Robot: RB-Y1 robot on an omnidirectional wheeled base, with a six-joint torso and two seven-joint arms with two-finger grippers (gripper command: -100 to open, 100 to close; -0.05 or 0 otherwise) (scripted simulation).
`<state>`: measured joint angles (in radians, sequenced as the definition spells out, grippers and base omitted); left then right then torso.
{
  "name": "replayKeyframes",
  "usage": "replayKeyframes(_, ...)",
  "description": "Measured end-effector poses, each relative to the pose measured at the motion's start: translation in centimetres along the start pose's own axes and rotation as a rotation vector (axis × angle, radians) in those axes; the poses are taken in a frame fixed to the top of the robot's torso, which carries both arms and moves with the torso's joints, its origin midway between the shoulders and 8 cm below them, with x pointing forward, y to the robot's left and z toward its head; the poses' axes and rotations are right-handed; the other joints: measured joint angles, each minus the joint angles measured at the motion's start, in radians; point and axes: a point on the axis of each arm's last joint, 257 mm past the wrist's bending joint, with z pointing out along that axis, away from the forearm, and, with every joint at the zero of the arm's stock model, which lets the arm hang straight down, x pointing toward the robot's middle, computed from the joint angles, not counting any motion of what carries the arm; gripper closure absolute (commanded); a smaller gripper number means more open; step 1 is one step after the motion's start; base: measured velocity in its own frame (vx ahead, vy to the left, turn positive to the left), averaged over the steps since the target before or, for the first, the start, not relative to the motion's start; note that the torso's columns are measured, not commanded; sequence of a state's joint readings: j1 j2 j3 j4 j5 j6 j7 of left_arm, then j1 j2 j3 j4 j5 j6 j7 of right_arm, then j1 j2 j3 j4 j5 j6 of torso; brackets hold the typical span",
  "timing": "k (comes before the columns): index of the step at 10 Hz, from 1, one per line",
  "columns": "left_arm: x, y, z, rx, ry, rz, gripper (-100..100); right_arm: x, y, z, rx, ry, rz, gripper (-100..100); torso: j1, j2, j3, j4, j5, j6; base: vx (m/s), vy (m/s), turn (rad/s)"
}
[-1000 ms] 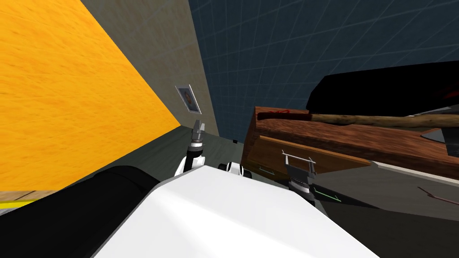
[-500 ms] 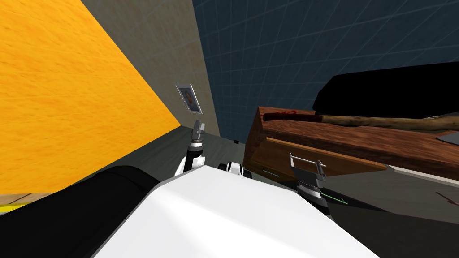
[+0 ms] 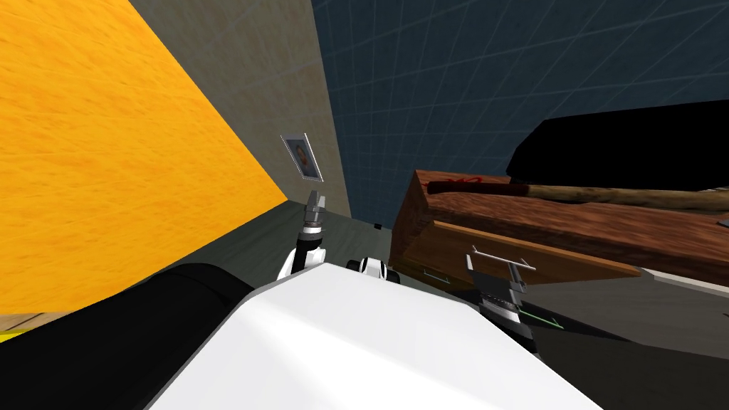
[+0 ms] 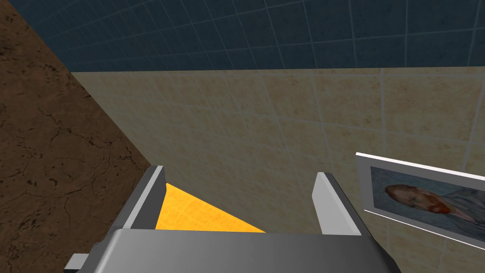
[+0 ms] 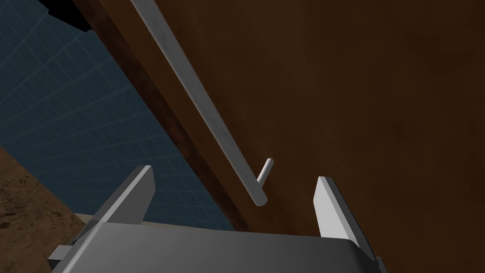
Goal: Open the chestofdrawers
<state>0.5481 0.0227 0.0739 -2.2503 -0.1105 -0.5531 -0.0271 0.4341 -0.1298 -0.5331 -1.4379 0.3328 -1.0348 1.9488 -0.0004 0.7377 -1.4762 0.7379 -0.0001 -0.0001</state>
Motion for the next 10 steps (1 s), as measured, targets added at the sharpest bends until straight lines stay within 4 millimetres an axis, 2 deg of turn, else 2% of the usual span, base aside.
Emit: replayKeyframes(10,0.0,0.0,0.0,0.000,0.000,0.000,0,5.2,-3.7,-0.4,-0.125,0.110,-0.135,-100,-0.001,0.000,0.000,0.000,0.000,0.000,0.017,0.091,-0.008)
